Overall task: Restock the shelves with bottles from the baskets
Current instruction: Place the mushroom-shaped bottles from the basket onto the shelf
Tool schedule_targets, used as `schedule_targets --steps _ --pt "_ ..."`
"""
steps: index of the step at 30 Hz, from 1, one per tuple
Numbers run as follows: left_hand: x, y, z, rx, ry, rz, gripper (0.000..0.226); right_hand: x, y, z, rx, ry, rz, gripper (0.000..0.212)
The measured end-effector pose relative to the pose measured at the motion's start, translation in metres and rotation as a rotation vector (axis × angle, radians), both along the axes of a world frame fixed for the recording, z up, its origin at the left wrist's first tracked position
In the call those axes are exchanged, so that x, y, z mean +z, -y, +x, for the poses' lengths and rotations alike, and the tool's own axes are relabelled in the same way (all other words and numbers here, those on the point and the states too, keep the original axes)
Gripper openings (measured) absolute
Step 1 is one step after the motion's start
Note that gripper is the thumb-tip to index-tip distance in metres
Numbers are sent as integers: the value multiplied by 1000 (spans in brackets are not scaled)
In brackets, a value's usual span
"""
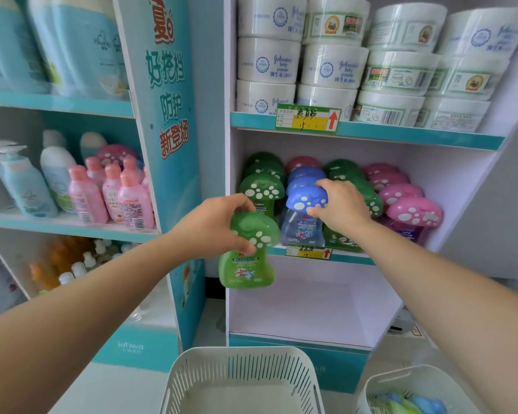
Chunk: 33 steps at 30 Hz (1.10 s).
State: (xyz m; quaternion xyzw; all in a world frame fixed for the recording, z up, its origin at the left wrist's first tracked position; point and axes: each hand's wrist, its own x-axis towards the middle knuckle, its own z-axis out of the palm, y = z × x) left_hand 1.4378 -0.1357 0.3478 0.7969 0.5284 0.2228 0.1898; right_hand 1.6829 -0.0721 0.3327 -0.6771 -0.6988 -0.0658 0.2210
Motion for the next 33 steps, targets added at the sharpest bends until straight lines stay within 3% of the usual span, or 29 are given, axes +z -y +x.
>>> schedule_targets --steps 6,13,33 --pt "31 -12 23 30 42 115 59 -8 4 -1 62 30 62 63" --pt "41 -35 49 69 -15 245 61 -15 8 1 95 36 71 65" --pt "3 -83 54 136 -302 205 66 -21 3 7 101 25 93 58"
